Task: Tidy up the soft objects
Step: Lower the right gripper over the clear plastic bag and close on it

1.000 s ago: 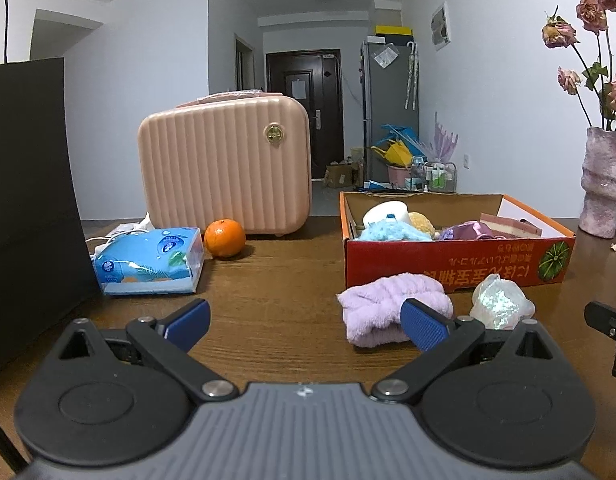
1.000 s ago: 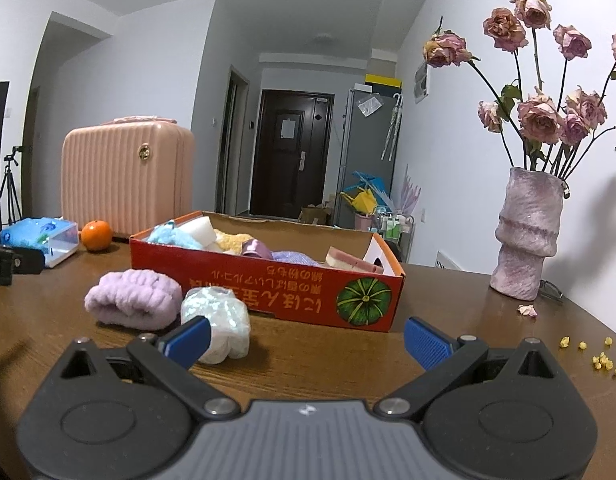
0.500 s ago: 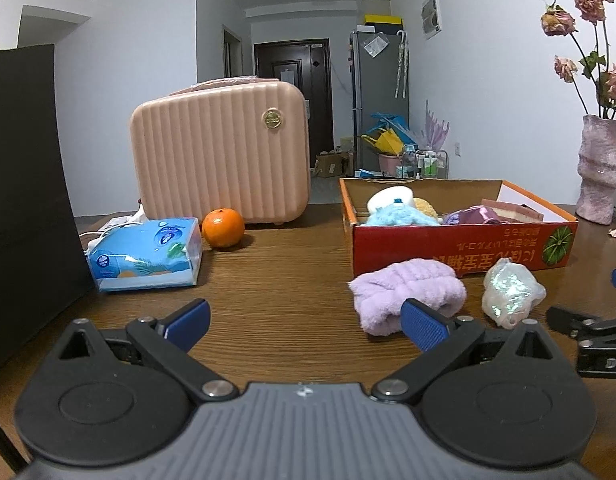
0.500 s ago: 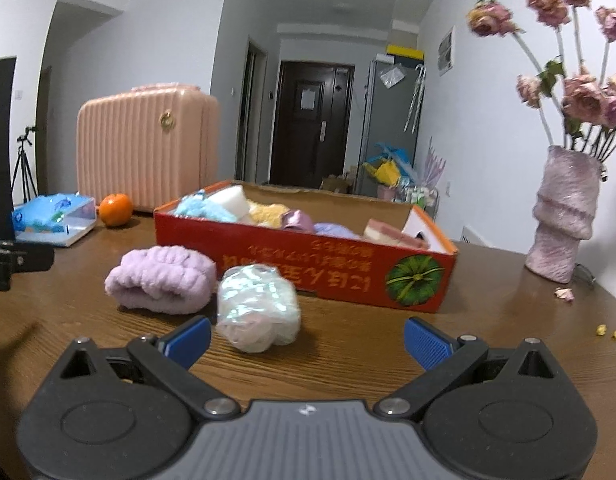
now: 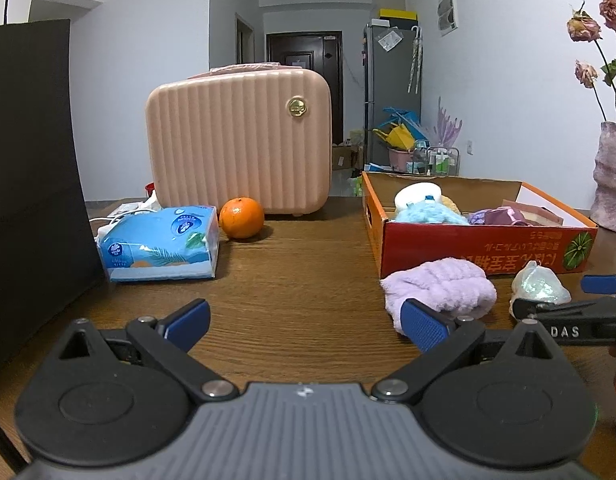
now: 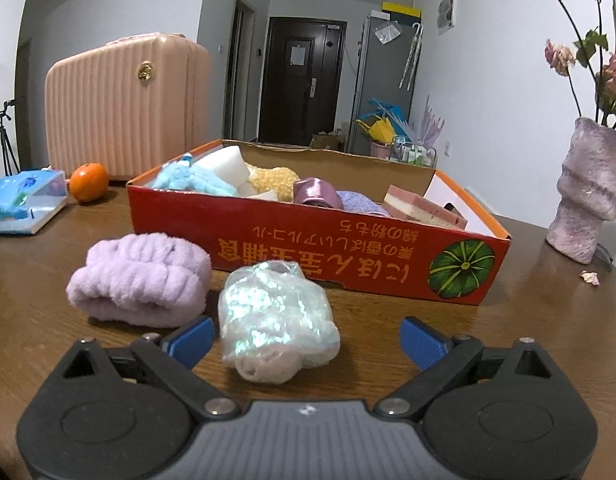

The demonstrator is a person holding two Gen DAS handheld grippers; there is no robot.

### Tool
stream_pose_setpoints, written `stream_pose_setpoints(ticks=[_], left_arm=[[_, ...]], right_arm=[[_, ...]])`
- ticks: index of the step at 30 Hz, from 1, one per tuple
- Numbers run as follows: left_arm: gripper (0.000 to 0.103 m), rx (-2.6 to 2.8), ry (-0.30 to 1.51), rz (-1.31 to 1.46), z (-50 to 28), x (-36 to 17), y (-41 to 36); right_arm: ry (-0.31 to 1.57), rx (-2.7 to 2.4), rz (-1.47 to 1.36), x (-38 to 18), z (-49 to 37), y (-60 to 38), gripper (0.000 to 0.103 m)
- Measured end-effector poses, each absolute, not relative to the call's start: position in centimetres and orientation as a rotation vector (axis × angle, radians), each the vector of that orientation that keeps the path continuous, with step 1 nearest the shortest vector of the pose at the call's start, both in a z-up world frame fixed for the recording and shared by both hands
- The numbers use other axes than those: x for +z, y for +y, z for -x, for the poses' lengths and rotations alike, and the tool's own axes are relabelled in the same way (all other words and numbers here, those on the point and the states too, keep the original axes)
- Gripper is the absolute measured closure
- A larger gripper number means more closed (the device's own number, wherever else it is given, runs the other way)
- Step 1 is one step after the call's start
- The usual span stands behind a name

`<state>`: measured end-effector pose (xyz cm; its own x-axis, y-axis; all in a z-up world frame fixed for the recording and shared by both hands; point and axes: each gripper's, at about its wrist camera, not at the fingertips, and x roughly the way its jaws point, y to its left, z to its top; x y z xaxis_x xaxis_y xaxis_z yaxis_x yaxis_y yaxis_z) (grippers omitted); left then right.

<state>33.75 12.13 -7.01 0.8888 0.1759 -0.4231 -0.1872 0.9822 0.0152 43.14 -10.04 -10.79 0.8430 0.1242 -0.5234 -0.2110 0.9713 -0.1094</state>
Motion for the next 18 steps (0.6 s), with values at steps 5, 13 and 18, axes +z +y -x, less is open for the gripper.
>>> stream_pose_setpoints(ticks=[5, 13, 18], left_arm=[[0.000, 0.184, 0.441, 0.029, -33.8, -7.1, 12.1], [0.000, 0.189, 0.446, 0.035, -34.0, -7.2, 12.2], [0.000, 0.198, 0.451, 0.029, -34.1, -7.4, 12.1]], right_arm=[[0.572, 0.196, 0.154, -11.0, -44.7, -10.0, 0.026], [0.589, 0.246, 0.158, -11.3, -44.7, -10.0, 0.061], [0.554, 0.255, 0.174, -10.8, -44.0, -9.9, 0.062]])
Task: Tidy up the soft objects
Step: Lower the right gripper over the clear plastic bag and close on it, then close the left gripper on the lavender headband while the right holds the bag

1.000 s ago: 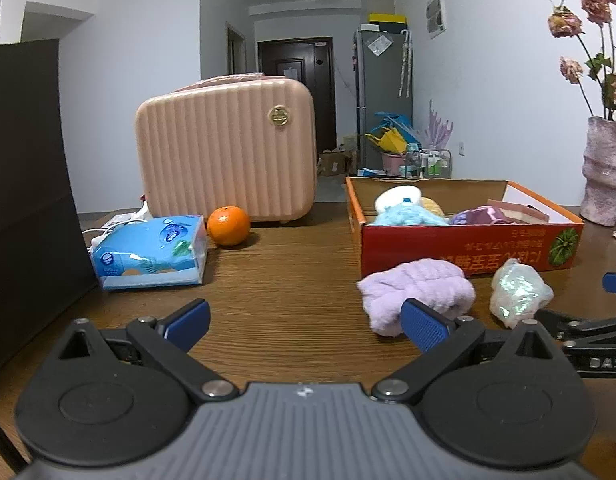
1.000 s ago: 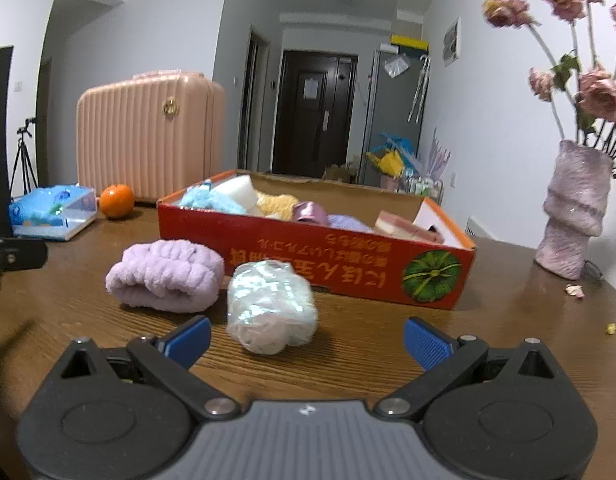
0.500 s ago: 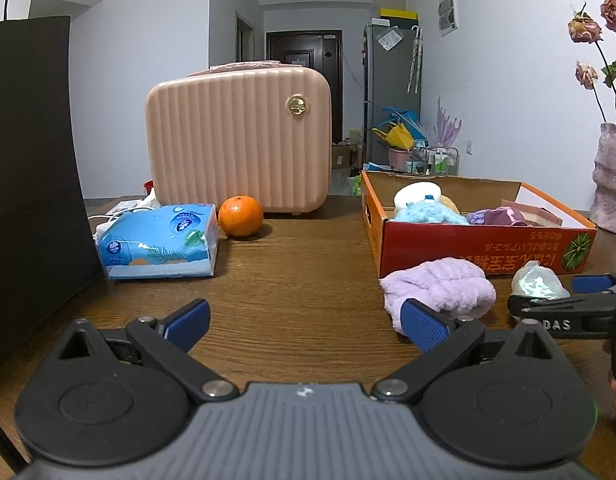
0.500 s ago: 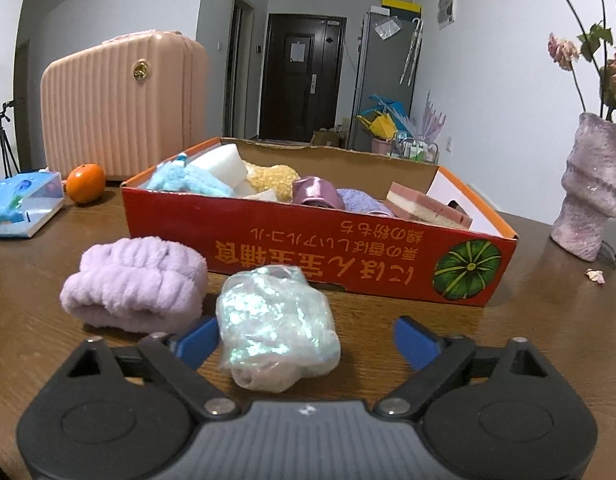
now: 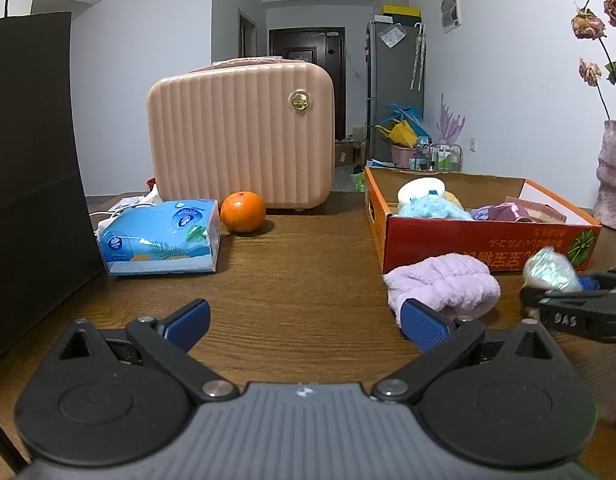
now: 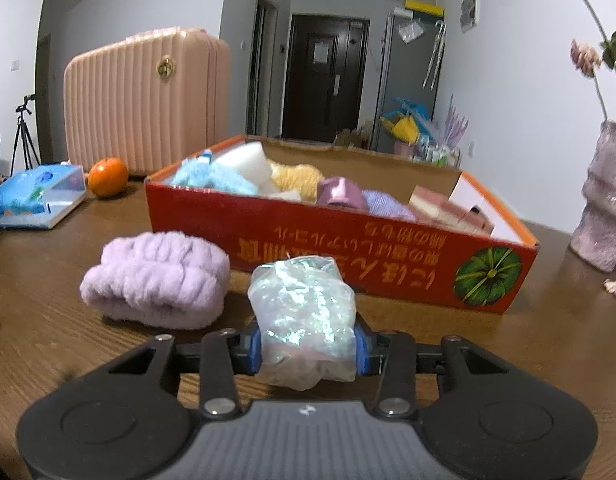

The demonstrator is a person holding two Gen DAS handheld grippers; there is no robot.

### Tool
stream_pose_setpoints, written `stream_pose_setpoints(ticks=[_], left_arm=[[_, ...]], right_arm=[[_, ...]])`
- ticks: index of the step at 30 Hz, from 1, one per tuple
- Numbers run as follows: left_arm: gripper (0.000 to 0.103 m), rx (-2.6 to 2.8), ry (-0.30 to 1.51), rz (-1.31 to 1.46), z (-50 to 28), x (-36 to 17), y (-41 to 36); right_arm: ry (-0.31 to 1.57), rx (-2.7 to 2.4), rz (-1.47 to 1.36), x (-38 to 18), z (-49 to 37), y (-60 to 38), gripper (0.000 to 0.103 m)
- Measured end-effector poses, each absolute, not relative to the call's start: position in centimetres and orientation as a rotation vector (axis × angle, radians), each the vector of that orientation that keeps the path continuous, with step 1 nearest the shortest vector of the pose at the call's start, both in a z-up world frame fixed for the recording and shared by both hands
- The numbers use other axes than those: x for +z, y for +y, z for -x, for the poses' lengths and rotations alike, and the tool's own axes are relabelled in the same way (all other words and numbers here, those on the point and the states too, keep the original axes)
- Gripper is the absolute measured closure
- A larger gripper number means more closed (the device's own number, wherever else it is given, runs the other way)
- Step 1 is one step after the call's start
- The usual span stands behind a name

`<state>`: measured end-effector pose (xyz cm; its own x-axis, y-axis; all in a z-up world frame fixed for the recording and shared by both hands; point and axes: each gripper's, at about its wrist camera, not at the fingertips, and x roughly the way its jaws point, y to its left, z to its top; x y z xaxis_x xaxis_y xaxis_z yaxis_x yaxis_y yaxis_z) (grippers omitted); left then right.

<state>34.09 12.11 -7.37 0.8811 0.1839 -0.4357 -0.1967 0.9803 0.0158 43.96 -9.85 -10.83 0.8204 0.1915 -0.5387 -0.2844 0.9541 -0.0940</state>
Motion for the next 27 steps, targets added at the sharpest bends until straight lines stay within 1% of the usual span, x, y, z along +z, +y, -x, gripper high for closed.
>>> stream_pose_setpoints(ticks=[4, 10, 20, 27], left_arm=[[0.000, 0.212, 0.453, 0.020, -34.2, -7.5, 12.0], [0.000, 0.246, 0.460, -0.003, -34.6, -7.8, 11.9], [0.000, 0.304, 0.464, 0.011, -36.1, -7.7, 10.9], [0.000, 0.295, 0.472, 0.027, -37.4, -7.7, 8.8]], right_arm=[[0.487, 0.245, 0.167, -10.0, -43.1, -10.2, 0.062], [0.438, 0.237, 0.166, -9.4, -42.6, -11.0, 0.062], [0.411, 0.220, 0.154, -8.9, -42.7, -14.1, 0.062], [0.396, 0.217, 0.163, -9.0, -42.8, -15.8, 0.062]])
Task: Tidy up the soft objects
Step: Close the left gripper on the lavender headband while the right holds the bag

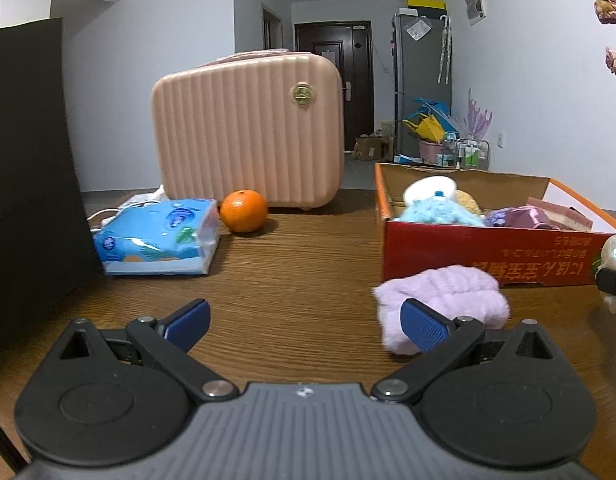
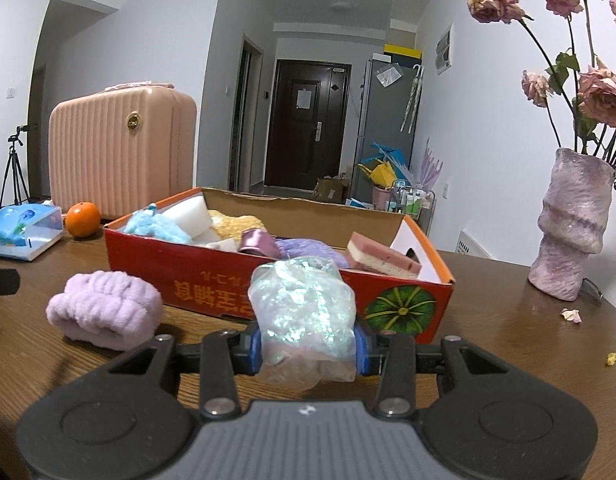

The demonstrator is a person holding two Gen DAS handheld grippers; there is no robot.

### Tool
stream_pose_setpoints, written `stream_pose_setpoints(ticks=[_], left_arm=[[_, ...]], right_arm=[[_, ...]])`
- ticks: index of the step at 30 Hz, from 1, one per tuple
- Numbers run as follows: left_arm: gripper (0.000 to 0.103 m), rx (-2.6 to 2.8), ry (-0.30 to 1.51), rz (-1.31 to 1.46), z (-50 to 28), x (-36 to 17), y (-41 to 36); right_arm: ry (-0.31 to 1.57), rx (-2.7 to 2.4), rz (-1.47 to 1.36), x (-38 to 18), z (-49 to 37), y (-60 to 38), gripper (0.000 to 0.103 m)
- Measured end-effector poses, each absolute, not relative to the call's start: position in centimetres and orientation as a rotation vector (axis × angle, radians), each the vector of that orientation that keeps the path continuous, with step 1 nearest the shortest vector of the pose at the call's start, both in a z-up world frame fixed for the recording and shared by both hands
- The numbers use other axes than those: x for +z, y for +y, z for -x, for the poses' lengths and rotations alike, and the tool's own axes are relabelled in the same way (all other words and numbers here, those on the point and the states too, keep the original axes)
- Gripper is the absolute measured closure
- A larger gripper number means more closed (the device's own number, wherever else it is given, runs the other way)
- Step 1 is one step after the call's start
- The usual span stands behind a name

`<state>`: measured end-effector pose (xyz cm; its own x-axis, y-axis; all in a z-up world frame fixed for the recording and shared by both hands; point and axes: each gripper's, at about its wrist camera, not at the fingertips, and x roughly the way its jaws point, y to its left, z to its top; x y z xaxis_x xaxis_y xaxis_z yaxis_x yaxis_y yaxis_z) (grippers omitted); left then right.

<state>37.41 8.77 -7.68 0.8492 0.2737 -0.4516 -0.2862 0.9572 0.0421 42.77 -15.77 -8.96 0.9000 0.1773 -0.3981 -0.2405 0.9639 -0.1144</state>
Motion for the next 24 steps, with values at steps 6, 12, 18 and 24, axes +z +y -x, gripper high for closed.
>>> stream_pose_setpoints(ticks=[6, 12, 18, 24], left_arm=[[0.000, 0.273, 0.474, 0.021, -38.4, -7.6, 6.5], [0.000, 0.217, 0.499, 0.020, -39.9, -7.9, 4.2], [0.000, 0.174, 0.527, 0.044, -41.8, -8.1, 2.4], [0.000, 0.214, 0.554, -0.014, -44.0, -8.8, 0.7]], right_arm=[[0.385, 0.208, 0.170, -8.9, -43.0, -17.5, 0.062], [0.383, 0.194, 0.174, -8.9, -43.4, -19.0, 0.062], [0.384, 0.169, 0.167, -8.9, -44.0, -20.4, 0.062], [0.393, 0.161, 0.159, -9.1, -44.3, -20.9, 0.062]])
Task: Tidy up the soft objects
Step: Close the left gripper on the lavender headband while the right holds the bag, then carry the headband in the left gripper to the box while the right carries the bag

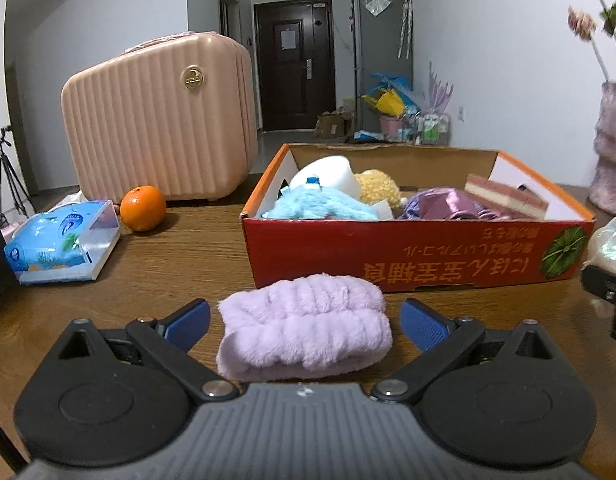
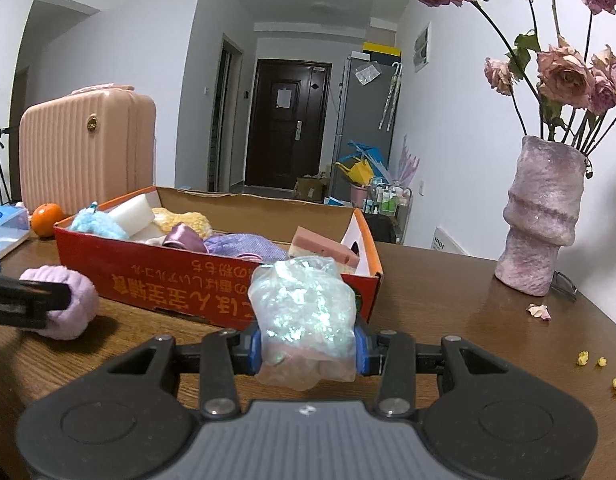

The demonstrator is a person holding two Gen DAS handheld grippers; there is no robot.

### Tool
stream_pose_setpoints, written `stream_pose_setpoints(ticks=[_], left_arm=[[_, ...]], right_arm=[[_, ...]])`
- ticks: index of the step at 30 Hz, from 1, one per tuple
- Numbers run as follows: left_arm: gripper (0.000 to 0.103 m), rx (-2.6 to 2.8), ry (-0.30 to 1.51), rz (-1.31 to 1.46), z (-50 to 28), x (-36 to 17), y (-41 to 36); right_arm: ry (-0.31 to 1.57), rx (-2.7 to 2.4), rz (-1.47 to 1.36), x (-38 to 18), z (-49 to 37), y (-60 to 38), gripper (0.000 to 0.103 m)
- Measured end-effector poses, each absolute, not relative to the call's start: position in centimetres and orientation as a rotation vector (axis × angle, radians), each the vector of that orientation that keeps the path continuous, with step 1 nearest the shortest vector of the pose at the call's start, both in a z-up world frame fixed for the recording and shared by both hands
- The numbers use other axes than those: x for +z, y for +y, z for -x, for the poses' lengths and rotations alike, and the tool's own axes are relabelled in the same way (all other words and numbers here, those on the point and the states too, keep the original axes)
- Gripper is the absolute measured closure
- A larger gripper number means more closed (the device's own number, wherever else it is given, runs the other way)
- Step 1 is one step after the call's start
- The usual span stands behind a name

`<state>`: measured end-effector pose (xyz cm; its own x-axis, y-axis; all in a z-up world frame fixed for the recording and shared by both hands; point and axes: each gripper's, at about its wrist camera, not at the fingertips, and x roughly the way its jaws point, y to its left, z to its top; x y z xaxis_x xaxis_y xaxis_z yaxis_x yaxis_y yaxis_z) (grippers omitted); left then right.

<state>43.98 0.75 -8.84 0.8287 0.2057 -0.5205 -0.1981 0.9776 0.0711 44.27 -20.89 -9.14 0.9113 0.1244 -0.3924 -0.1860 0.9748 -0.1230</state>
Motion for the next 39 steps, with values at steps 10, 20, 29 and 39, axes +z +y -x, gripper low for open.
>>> stream_pose_setpoints(ticks=[10, 20, 29, 39], left_arm=[[0.000, 0.261, 0.658, 0.030, -46.7, -10.2, 1.9], [0.008, 0.242, 0.700, 0.094, -47.5, -11.2, 3.2], [0.036, 0.215, 0.633, 0.070, -46.7, -10.5, 2.5], [0.074, 0.178, 0.505, 0.018, -43.6, -8.6, 1.3]], right_arm=[[0.399, 0.160, 0.163, -9.5, -44.3, -20.7, 0.061], [0.403, 0.159, 0.163, -9.6, -44.4, -20.7, 0.061], [0.399, 0.124, 0.177, -9.8, -44.2, -20.5, 0.061], [0.383, 0.097, 0.148, -9.6, -42.7, -19.9, 0.061]])
